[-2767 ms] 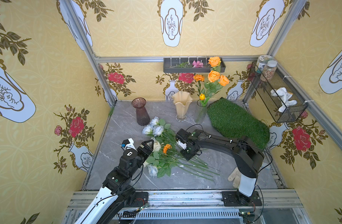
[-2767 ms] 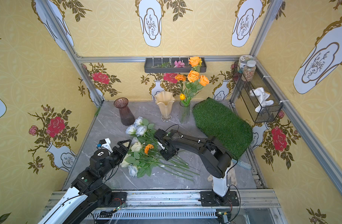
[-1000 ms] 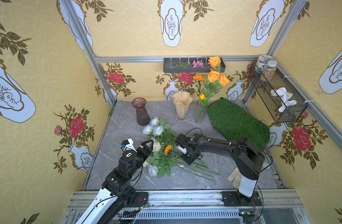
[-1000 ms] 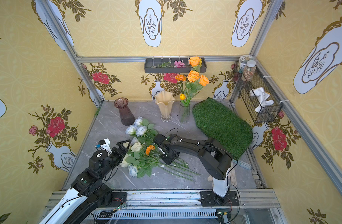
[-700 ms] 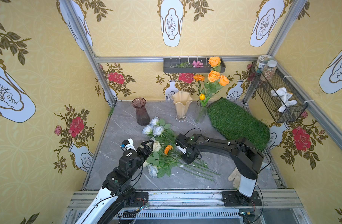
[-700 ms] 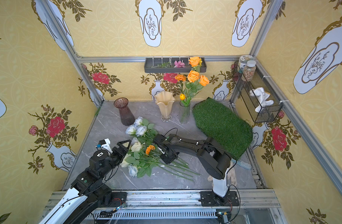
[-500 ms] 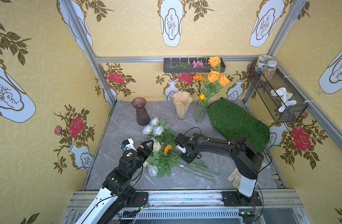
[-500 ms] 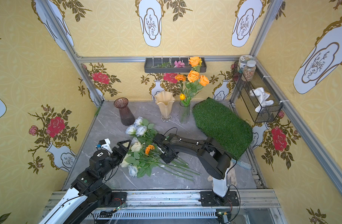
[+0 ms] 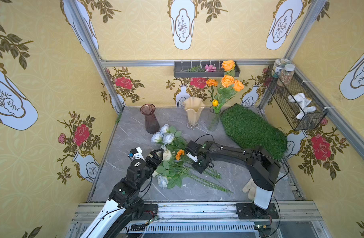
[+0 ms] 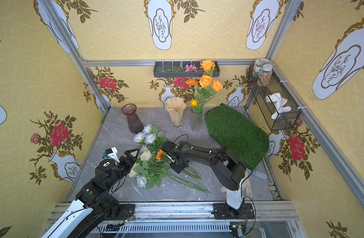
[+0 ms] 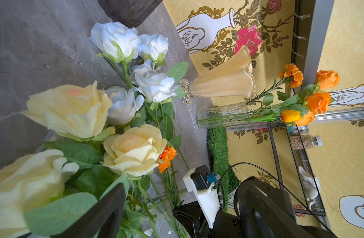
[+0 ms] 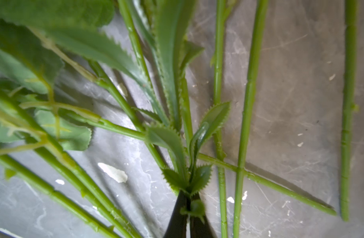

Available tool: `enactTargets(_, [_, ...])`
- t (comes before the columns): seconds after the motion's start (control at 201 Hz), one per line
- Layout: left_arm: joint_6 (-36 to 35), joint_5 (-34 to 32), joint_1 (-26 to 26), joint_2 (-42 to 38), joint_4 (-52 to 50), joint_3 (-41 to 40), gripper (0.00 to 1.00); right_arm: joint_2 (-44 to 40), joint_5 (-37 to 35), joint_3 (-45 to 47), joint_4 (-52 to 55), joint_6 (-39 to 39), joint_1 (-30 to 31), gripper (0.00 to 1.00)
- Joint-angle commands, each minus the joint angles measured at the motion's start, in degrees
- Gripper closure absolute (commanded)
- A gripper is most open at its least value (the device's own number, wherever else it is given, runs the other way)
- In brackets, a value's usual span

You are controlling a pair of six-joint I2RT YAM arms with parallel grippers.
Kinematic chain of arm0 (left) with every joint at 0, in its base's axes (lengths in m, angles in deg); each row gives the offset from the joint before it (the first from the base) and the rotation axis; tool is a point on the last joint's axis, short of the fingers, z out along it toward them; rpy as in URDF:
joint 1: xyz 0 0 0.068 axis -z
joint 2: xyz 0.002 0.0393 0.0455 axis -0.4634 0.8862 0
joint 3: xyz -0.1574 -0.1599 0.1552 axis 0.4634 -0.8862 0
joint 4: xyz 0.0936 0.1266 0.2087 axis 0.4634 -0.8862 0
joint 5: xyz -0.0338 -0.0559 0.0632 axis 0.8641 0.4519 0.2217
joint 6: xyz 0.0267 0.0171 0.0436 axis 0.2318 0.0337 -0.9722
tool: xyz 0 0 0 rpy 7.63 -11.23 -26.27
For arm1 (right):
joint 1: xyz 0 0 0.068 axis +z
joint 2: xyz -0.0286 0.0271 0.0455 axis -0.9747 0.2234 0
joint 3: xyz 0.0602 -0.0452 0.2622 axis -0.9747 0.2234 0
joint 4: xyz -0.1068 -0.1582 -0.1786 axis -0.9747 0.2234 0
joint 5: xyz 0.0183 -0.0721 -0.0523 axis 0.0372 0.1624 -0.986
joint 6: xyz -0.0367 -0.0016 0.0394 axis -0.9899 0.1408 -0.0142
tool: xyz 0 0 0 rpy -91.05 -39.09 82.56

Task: Arrange the flowers in different vases according to their colors
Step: Pick up the flower at the center of the board.

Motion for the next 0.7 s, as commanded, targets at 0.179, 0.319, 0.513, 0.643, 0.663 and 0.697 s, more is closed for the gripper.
enactTargets(0.179, [-0.2,0.2,0.0,-0.1,1.4,-0.3,0.08,-4.7,-0.9,-1.6,0.7,-1.2,-0.8,1.0])
enactTargets(0.319, [-0.2,0.2,0.0,-0.2,1.4,-0.3,0.08,-7.8,1.4,-1.7,-0.6,-0.4,-3.6,1.0])
enactTargets(0.513, [-0.2,0.2,0.0,-0.3,1.4,-0.3,0.08,-14.9,7.1,-1.9,-6.2,0.9,-9.1,1.0])
enactTargets(0.643, [-0.1,0.2,0.0,-0.3,1.5,-0.4,0.08,-19.4,7.5,-3.2,-10.9,0.6,-10.7,1.0])
enactTargets(0.663, [-0.1,0.2,0.0,-0.3,1.5,-0.4,0.08,-19.8,7.5,-3.6,-11.6,0.5,-10.9,1.0])
enactTargets(0.697, [-0.1,0.2,0.0,-0.3,1.6,-0.4,0.08,-21.0,7.3,-4.2,-13.2,0.4,-11.3,1.0])
